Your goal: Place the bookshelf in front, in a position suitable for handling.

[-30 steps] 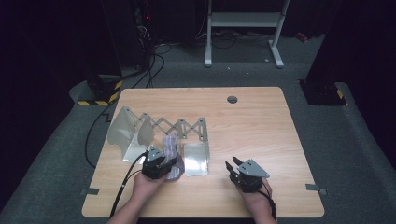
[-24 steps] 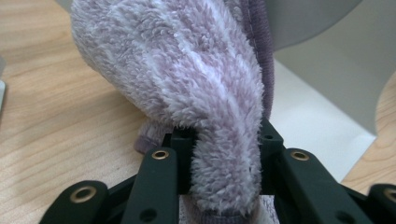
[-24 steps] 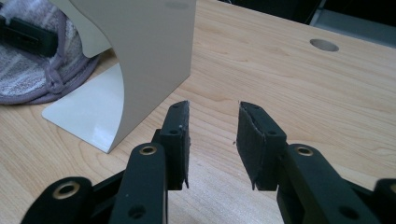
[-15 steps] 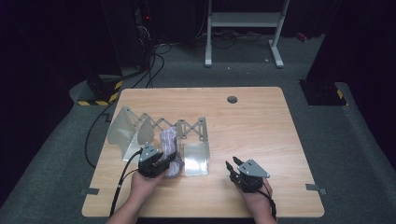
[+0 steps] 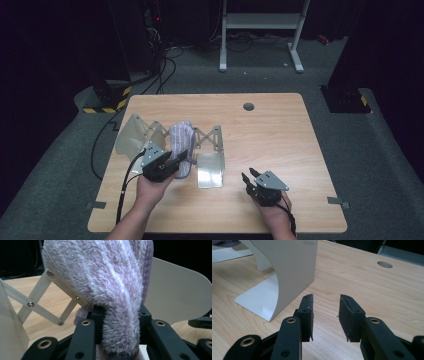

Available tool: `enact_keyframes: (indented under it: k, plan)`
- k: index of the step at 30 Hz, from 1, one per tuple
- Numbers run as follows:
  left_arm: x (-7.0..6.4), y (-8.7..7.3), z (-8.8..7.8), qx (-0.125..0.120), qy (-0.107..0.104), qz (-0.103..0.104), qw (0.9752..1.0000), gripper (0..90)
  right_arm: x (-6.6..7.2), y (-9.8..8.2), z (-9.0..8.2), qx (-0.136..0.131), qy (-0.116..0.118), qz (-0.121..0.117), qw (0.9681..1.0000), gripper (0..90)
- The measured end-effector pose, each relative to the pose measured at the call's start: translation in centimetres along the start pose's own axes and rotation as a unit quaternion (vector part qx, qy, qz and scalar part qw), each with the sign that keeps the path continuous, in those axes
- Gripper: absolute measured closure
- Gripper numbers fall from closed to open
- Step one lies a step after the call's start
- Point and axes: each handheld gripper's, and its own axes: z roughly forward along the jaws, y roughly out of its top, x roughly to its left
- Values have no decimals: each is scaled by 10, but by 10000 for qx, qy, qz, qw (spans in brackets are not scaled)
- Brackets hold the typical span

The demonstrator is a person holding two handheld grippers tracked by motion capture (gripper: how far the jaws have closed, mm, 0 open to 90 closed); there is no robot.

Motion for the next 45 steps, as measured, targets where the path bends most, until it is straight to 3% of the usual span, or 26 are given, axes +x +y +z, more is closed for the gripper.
enact_keyframes:
  k: [7,11,15,23,31,36,38,41,43,45]
  plan:
    - [10,-13,6,132,-43,-227,9996,687,0,0,1,16,17,-8,10000,644]
    - [13,-22,13,329,-76,-262,9991,690,1,-1,1,24,19,-15,10000,644]
    - [13,-33,19,548,-84,-165,9983,691,1,-1,2,37,12,-12,10000,644]
    - [14,-55,32,947,-56,-64,9955,691,1,-1,2,51,22,-20,10000,644]
    - [17,-72,46,1415,-38,-43,9899,691,3,-1,4,83,53,-49,9999,644]
    - [20,-70,42,1513,-35,-38,9885,691,5,-1,4,95,75,-59,9999,644]
    - [21,-69,34,1458,-4,-41,9893,689,5,-1,5,87,90,-68,9999,644]
    - [26,-72,12,1075,22,-218,9940,686,7,0,6,83,110,-57,9999,643]
    - [31,-74,1,915,61,-427,9949,685,8,2,7,88,146,-24,9999,644]
    - [33,-72,-6,848,35,-479,9952,683,11,5,9,86,192,19,9998,644]
